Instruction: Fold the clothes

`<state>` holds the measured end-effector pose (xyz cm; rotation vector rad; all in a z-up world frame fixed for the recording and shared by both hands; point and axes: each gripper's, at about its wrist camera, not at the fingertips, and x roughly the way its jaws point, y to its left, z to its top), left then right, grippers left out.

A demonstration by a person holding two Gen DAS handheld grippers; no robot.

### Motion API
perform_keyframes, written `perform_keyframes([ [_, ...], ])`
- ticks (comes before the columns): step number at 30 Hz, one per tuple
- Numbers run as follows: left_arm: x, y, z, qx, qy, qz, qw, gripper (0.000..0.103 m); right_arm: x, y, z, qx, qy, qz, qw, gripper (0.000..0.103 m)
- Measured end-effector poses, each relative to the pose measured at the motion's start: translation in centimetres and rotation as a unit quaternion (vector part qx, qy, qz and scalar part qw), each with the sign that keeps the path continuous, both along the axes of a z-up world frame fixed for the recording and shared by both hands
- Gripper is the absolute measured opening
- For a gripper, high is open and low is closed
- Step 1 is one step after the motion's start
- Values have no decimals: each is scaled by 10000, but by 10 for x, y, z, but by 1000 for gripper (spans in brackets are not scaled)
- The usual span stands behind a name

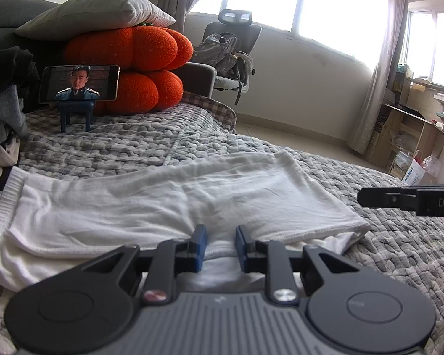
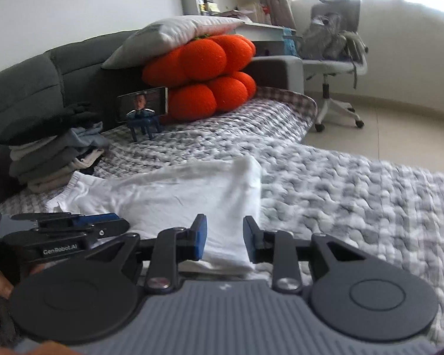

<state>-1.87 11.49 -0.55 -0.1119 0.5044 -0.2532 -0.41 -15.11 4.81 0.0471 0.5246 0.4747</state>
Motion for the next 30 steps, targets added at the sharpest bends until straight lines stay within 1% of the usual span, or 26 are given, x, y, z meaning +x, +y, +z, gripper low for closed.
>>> perform_keyframes([
  [1,0,0,0,5,-1,4,10000,23,0,3,0,-37,-26,32,10000,31],
  [5,0,0,0,-1,-3,8,10000,23,5,11,-14,-229,241,122,9994,31],
  [6,0,0,0,-10,-2,6,10000,23,8,13,-19,-313,404,93,9986,29],
  [7,-1,0,0,-8,-3,6,10000,23,7,12,-20,-390,416,84,9983,27],
  [8,-1,0,0,0,-5,7,10000,23,6,11,-21,-466,426,75,9980,21],
  [10,-1,0,1,11,-9,9,10000,23,2,11,-18,-774,479,-32,9958,19],
  [13,-1,-1,1,7,-1,4,10000,23,-6,8,-16,-1177,515,-152,9916,19],
  [15,0,0,1,-13,18,-6,10000,23,-9,-4,-15,-1035,586,-99,9929,19],
  [18,2,3,1,-142,79,-44,9999,24,-9,-19,-5,-750,633,-326,9946,21],
  [20,2,5,1,-200,107,-59,9997,24,-9,-23,6,-477,590,-347,9965,23],
  [22,3,4,3,-175,125,-70,9997,25,-6,-20,14,-188,539,-217,9981,23],
  [24,4,2,6,-102,153,-98,9998,26,3,-13,15,64,634,-151,9979,23],
  [26,6,3,13,-94,184,-191,9996,30,14,-5,12,55,783,-283,9965,23],
  [28,7,4,22,-178,184,-259,9993,30,21,2,10,-55,816,-369,9960,23],
  [30,6,6,36,-395,113,-382,9984,30,23,5,11,-53,764,-374,9964,23],
])
